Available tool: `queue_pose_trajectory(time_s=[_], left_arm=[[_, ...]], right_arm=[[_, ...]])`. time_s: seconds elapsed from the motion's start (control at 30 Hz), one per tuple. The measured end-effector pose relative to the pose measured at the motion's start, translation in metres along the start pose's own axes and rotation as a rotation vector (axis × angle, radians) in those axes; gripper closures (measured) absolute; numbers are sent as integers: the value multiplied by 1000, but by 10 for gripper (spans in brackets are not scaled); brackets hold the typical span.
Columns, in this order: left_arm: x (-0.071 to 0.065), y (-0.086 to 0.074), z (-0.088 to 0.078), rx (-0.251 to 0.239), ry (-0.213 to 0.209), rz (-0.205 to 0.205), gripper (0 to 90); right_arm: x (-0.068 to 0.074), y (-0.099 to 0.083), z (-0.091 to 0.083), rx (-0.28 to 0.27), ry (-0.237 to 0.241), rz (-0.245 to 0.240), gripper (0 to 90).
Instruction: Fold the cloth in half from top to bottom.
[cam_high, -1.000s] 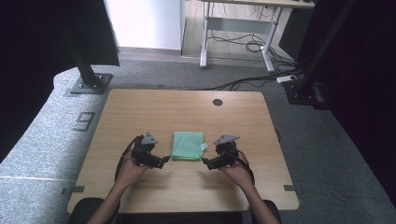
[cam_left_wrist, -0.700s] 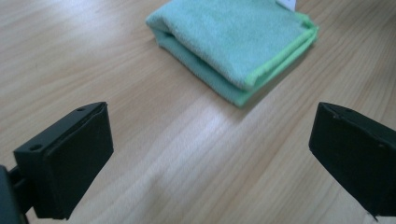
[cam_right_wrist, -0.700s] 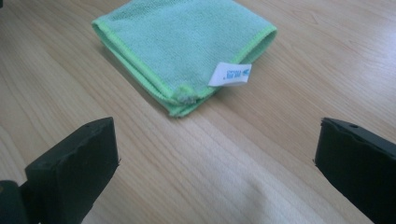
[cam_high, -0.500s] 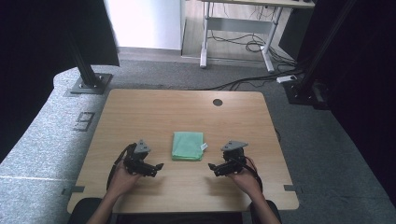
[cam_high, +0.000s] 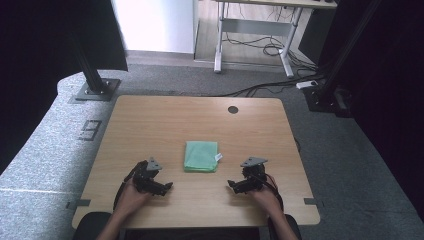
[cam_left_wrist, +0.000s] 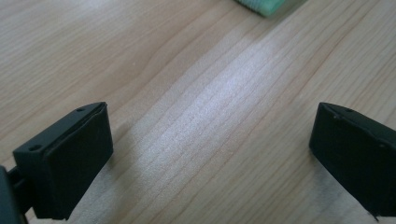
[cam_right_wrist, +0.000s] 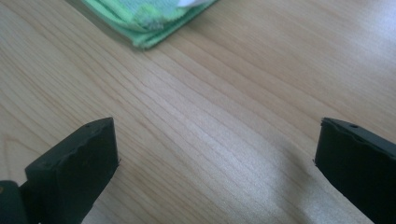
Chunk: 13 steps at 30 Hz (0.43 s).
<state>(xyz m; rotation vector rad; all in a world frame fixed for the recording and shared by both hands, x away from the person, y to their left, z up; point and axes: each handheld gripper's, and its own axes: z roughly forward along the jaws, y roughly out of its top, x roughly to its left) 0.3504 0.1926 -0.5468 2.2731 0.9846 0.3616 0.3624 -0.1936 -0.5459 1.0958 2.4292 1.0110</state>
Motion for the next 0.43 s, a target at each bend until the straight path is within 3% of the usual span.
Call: queue_pose_trajectory(time_s=[0.43], left_arm=[[2, -1, 2, -20, -3, -10, 0]], right_arm=[[3, -7, 8, -18, -19, -5, 0]])
